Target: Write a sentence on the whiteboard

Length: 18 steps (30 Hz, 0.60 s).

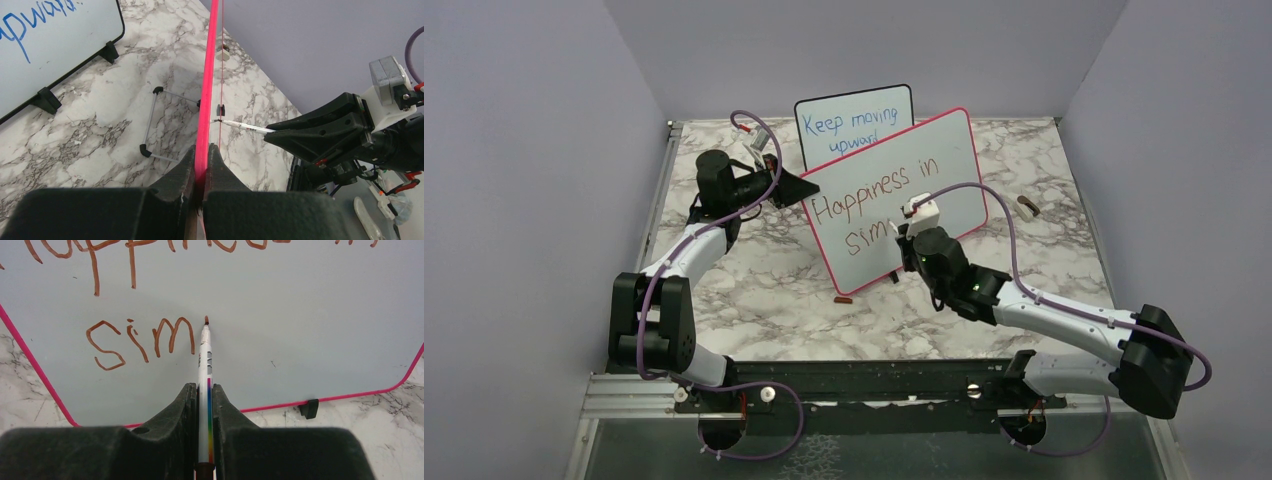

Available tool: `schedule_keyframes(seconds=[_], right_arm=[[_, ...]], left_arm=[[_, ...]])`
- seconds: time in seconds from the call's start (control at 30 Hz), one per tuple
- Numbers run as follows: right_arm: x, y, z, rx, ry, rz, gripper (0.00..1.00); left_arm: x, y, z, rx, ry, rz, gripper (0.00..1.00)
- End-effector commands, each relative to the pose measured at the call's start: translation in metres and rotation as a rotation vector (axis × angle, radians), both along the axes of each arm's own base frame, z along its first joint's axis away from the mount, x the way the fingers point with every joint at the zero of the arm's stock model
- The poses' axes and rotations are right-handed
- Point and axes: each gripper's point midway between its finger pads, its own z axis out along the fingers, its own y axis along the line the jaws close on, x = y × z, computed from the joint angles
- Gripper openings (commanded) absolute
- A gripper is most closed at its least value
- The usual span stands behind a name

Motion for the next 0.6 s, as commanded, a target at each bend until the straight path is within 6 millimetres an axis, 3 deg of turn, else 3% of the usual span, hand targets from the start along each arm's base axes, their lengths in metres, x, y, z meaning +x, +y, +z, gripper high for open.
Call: schedule_keyframes(seconds=[0.0, 0.3, 0.57], right_arm=[[-0.007, -0.002, -0.014, -0.006, 0.063, 0.007, 0.01], [-0.026, -0.014, -0.04, -0.06, 0.174, 0.016, 0.01], [-0.036, -0.017, -0.051, -0.092, 0.232, 0.04, 0.01]], left_arm=[[0.004, 0.001, -0.036, 0.061, 0.078, 0.034, 0.0], [0.004, 0.001, -0.035, 0.061, 0.077, 0.036, 0.0], [0.004, 0.002, -0.034, 0.06, 0.074, 0.036, 0.0]])
